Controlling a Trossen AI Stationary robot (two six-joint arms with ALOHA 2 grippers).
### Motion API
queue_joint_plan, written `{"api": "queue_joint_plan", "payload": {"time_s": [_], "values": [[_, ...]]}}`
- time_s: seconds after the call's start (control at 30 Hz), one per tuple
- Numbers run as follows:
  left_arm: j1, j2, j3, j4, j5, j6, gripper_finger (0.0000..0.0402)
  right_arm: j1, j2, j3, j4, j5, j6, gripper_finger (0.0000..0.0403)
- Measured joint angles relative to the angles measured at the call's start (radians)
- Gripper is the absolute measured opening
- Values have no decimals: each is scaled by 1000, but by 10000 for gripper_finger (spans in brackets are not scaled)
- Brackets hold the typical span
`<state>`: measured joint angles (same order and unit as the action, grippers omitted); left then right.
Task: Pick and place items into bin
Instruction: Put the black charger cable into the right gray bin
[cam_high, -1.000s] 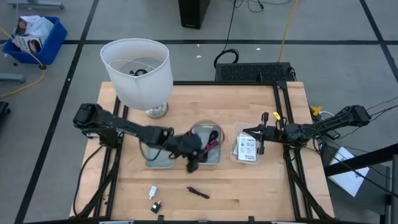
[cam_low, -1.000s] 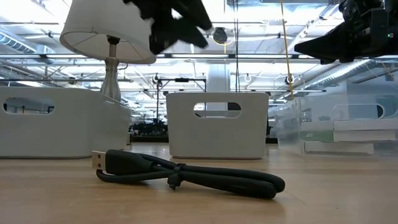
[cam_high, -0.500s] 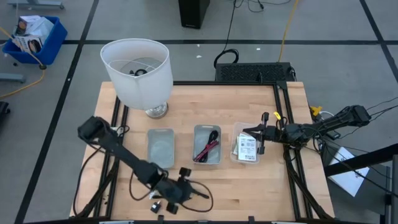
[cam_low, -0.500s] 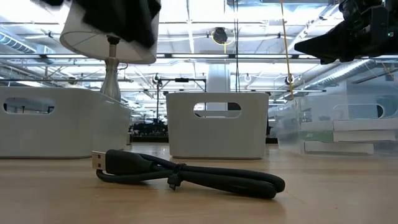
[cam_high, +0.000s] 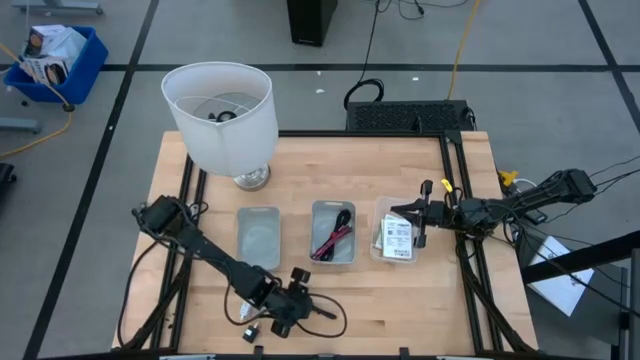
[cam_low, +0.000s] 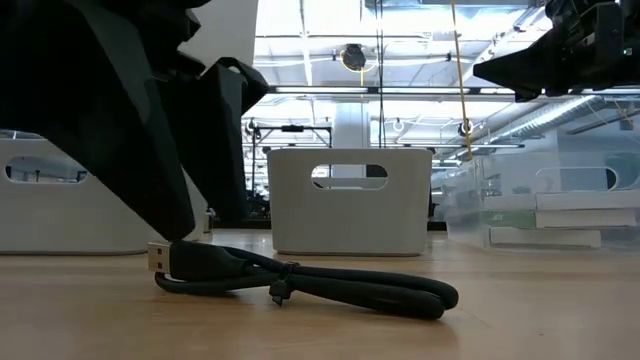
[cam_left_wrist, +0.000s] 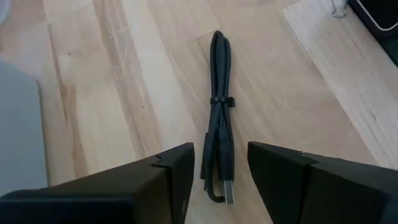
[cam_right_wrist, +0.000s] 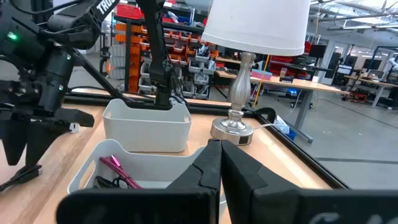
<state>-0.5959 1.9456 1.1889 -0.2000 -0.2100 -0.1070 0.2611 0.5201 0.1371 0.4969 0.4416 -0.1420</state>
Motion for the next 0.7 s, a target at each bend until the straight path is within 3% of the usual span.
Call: {"api": "queue_joint_plan", "payload": {"time_s": [0.4,0.6,0.7], "values": [[30,44,1,24,78,11,240,0,0,0,-1,-1,0,4],[31,89,5,38,111,-7,245,0,0,0,-4,-1,0,4],[31,97,5,46,124,-11,229,0,0,0,-4,-1,0,4]]}}
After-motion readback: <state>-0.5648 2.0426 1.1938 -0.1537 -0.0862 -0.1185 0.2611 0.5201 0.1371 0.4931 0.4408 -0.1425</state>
